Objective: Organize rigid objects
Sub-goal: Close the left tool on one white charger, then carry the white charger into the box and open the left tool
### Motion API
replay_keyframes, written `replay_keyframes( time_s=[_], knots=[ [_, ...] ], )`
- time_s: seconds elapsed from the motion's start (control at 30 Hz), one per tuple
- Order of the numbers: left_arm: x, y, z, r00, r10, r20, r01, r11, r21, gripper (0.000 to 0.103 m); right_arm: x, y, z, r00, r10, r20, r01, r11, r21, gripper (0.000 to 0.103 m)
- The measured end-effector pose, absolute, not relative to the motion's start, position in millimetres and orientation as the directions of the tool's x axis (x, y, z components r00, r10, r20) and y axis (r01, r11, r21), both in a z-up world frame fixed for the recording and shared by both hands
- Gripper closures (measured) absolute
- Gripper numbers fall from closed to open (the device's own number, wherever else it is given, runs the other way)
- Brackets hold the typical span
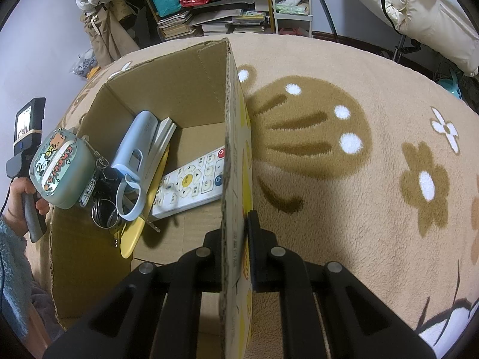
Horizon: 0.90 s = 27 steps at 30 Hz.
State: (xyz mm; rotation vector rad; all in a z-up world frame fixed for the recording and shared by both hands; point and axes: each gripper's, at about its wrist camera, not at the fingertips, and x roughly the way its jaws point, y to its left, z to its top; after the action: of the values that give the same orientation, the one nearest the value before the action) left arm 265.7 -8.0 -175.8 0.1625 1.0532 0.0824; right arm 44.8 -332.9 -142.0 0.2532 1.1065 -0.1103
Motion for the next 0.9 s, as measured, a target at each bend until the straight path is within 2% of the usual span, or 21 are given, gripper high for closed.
replay_keyframes(
  time_s=[0.23, 0.53, 0.9],
  knots=[
    [250, -8, -149, 0.512, 0.12, -0.851, 0.011, 0.989, 0.146, 0.059, 45, -333, -142, 0.446, 0.037, -0.894, 0.213, 0.966, 0.147, 0.092],
    [217, -28, -93, 0.608, 0.061, -0.792, 0.085, 0.986, 0.141, 0.059, 45, -333, -142, 0.446, 0.038, -0.894, 0.214, 0.965, 0.148, 0.092],
    [150, -73, -22, 0.706, -0.093, -0.702, 0.225, 0.969, 0.098, 0.059, 45, -332, -141, 0.446, 0.038, -0.894, 0.213, 0.966, 0.147, 0.092]
  ],
)
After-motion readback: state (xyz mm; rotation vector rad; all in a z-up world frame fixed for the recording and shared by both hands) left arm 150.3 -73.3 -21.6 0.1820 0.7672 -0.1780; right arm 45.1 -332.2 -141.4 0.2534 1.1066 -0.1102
